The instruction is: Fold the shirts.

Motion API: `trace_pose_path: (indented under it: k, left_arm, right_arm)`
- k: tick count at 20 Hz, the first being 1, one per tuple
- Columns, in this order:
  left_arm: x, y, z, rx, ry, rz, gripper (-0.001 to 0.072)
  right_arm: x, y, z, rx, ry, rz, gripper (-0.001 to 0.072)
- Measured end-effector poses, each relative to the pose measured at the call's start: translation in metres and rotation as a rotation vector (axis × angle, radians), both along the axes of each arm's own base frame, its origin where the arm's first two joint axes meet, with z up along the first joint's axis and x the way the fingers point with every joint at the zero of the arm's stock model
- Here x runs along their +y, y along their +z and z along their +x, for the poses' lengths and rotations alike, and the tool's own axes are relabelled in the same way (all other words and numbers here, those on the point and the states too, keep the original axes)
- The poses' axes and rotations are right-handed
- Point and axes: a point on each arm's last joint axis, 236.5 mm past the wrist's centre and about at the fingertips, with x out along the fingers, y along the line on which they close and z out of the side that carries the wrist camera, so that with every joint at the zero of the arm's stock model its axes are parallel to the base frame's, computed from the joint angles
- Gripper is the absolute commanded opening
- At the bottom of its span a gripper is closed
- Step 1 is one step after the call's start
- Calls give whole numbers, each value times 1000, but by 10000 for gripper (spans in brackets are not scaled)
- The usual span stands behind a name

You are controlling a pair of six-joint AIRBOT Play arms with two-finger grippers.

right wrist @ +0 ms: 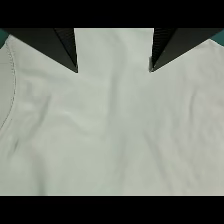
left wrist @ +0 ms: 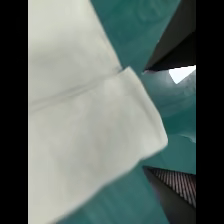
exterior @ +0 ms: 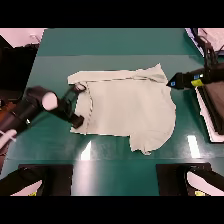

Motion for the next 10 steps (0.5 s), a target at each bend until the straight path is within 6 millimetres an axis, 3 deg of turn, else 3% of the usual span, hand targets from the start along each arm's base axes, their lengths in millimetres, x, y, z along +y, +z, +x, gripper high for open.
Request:
trace_pose_path:
  k: [4,10]
  left_arm:
    - [-18,-20,-17,-54,-138,20,668]
    - [-26,-28,-21,-92,-201,25,668]
  right_arm:
    - [-1,-10,-20,-19,-27,2,507]
    - [-18,-10,-31,-53,-93,7,508]
